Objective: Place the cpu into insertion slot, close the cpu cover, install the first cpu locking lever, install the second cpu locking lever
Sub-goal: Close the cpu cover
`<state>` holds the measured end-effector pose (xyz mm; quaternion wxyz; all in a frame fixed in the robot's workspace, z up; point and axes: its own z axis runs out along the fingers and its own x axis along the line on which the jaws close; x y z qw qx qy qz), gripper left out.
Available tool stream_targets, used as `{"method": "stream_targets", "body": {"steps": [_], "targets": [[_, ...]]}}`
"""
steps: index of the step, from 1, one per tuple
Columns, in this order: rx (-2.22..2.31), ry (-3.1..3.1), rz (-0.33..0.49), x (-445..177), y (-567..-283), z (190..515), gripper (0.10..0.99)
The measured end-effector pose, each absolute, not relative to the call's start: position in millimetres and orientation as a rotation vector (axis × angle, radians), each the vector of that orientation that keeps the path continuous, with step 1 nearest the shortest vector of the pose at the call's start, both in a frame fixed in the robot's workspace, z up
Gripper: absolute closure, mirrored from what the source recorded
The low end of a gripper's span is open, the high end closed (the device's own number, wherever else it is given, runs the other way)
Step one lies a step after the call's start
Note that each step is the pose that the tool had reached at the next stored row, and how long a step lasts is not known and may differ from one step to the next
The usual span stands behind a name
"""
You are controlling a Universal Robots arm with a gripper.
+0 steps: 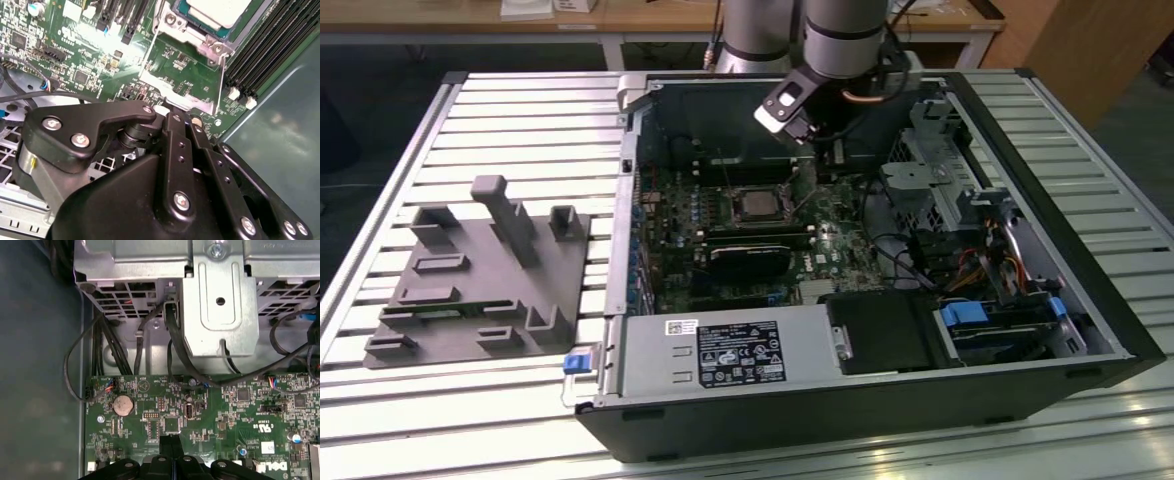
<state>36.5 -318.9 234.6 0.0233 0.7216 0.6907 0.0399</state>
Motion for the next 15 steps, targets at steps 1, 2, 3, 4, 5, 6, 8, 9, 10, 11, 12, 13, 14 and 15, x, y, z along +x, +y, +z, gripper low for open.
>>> {"method": "stream_targets", "body": {"steps": [1, 2, 3, 4, 5, 6, 8, 9, 10, 11, 12, 13, 14, 15], "targets": [[2.234, 2.138, 0.124, 35.3, -318.9, 234.6, 0.98], [2.234, 2.138, 0.124, 34.2, -318.9, 234.6, 0.98], [2.234, 2.138, 0.124, 33.1, -318.9, 234.6, 0.98], [2.233, 2.138, 0.124, 32.0, -318.9, 234.7, 0.98], [2.233, 2.138, 0.125, 30.8, -318.9, 234.6, 0.98], [2.233, 2.138, 0.125, 29.7, -318.9, 234.6, 0.98], [2.233, 2.138, 0.125, 27.5, -318.9, 234.6, 0.98], [2.233, 2.138, 0.126, 26.2, -318.9, 234.6, 0.98], [2.233, 2.137, 0.126, 25.0, -318.9, 234.6, 0.98], [2.233, 2.137, 0.126, 23.7, -318.9, 234.6, 0.98], [2.232, 2.137, 0.127, 22.2, -318.9, 234.6, 0.98], [2.232, 2.137, 0.127, 20.8, -318.9, 234.6, 0.98], [2.232, 2.137, 0.127, 19.4, -318.9, 234.6, 0.98], [2.232, 2.137, 0.128, 17.9, -318.9, 234.6, 0.98]]}}
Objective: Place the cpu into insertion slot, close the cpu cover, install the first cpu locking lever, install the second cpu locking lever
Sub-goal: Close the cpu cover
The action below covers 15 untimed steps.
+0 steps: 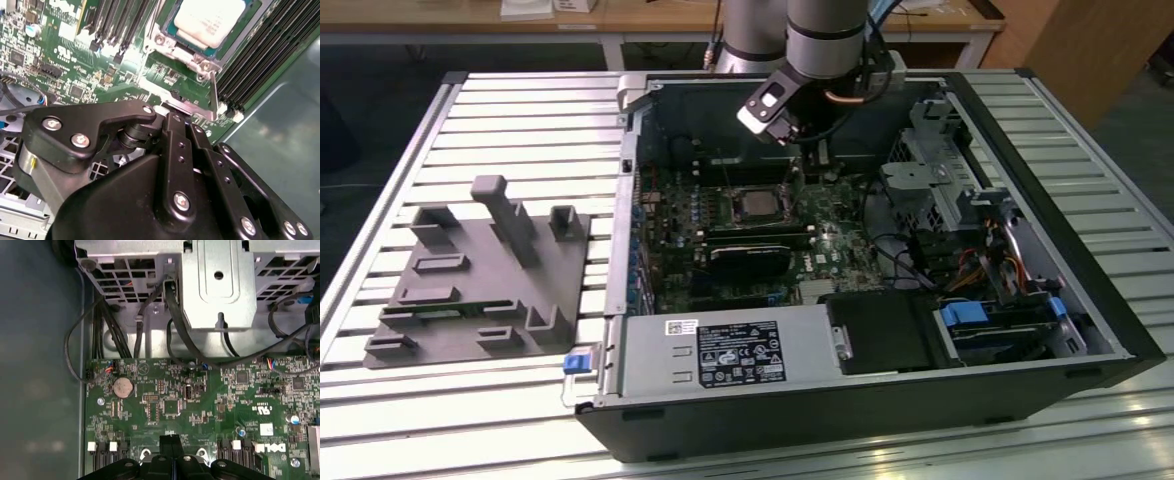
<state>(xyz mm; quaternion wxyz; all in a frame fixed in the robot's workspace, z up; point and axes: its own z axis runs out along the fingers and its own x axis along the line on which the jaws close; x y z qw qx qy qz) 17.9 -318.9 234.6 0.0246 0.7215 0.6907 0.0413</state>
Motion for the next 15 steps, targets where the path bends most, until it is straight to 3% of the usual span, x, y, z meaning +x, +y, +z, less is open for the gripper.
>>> {"method": "stream_targets", "body": {"steps": [15], "targets": [[2.228, 2.133, 0.136, -8.6, -318.9, 234.6, 0.98]]}}
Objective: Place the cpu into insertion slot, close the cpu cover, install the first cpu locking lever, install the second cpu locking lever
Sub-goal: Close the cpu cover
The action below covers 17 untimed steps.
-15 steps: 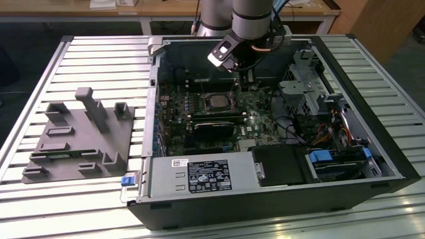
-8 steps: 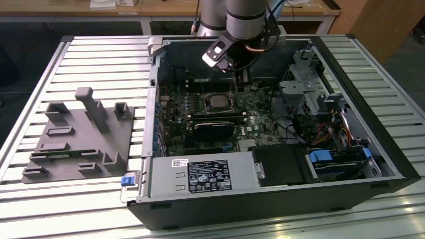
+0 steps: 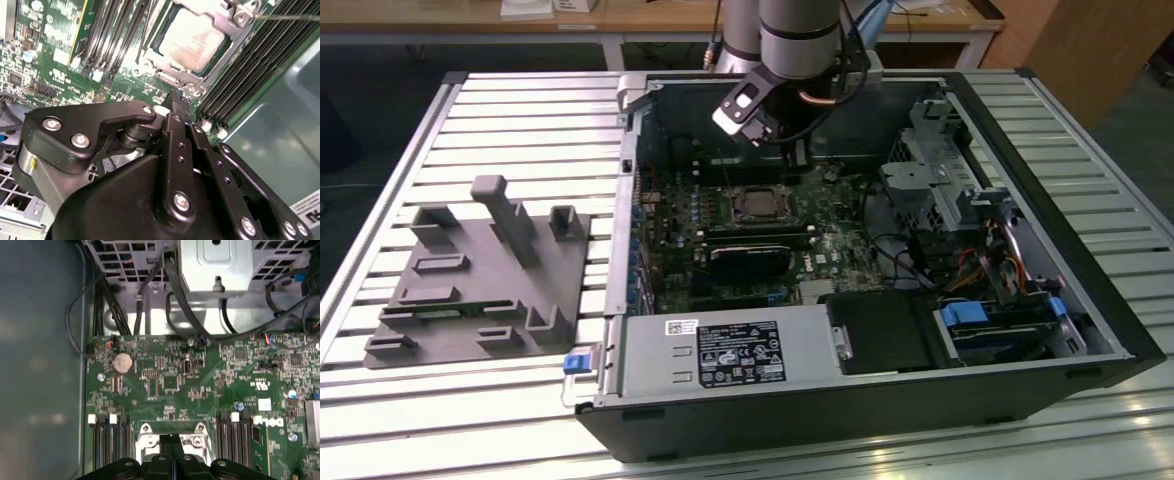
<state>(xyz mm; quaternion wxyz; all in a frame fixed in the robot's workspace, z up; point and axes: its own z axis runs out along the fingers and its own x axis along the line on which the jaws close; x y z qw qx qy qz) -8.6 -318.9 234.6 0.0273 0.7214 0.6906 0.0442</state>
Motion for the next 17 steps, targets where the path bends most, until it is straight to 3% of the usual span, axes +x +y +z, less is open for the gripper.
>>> {"method": "stream_targets", "body": {"steps": [14, 17], "targets": [[2.228, 2.133, 0.136, -15.1, -318.9, 234.6, 0.98], [2.244, 2.148, 0.096, -14.8, -318.9, 233.9, 0.98]]}}
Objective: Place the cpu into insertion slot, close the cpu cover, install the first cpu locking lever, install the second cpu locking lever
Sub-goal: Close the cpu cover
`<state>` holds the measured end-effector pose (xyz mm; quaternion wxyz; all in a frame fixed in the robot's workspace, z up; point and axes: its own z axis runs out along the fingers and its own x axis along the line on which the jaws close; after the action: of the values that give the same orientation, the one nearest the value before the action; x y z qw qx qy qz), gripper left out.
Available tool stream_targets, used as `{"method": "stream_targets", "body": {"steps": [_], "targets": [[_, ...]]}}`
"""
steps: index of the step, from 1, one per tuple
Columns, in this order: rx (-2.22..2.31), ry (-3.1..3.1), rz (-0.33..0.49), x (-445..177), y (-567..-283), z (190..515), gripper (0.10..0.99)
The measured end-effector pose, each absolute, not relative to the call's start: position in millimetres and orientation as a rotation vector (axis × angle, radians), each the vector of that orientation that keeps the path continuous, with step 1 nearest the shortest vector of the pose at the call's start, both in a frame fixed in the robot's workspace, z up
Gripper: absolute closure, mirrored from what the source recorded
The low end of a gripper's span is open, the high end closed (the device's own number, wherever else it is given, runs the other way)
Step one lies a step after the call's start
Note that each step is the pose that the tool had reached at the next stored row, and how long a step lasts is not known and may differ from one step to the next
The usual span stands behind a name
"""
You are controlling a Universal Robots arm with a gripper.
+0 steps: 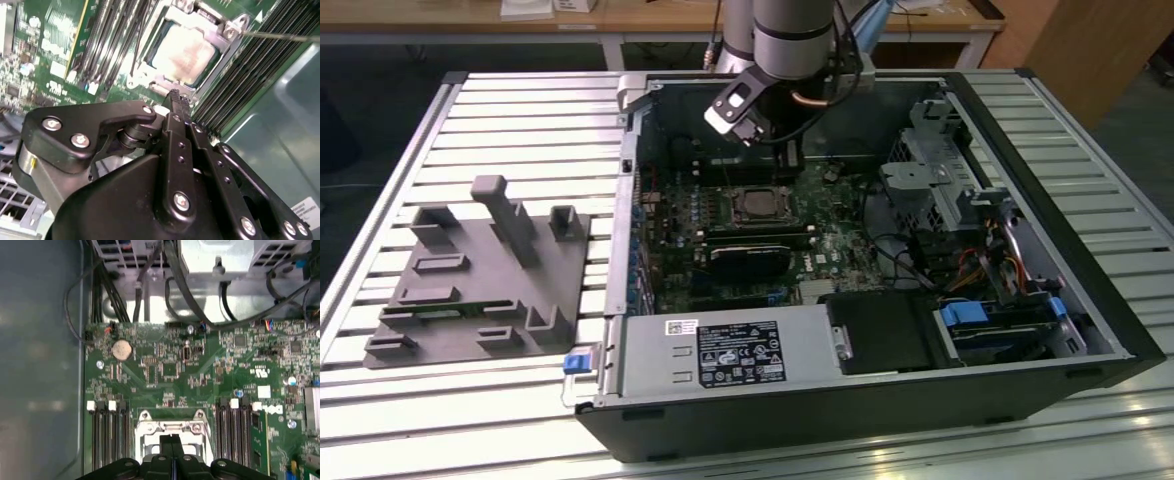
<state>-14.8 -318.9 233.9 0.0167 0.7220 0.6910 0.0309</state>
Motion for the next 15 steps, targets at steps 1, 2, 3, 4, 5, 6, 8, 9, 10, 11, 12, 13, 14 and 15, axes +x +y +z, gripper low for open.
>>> {"method": "stream_targets", "body": {"steps": [1, 2, 3, 4, 5, 6, 8, 9, 10, 11, 12, 13, 14, 15], "targets": [[2.251, 2.155, 0.079, -14.7, -318.9, 233.6, 0.98], [2.258, 2.161, 0.063, -14.5, -318.9, 233.2, 0.98], [2.264, 2.167, 0.046, -14.4, -318.9, 233.0, 0.98], [2.27, 2.172, 0.032, -14.4, -318.9, 232.6, 0.98], [2.274, 2.176, 0.021, -14.4, -318.9, 232.3, 0.98], [2.275, 2.176, 0.019, -14.4, -319.0, 232.3, 0.98], [2.275, 2.176, 0.019, -14.4, -319.1, 232.3, 0.98], [2.275, 2.176, 0.019, -14.4, -319.2, 232.3, 0.98], [2.275, 2.176, 0.019, -14.4, -319.2, 232.3, 0.98], [2.275, 2.176, 0.019, -14.4, -319.3, 232.3, 0.98], [2.274, 2.177, 0.019, -14.4, -319.3, 232.3, 0.98], [2.273, 2.178, 0.019, -14.5, -319.4, 232.2, 0.98], [2.269, 2.182, 0.019, -14.8, -319.6, 232.1, 0.98], [2.263, 2.188, 0.02, -15.4, -319.8, 232.0, 0.98]]}}
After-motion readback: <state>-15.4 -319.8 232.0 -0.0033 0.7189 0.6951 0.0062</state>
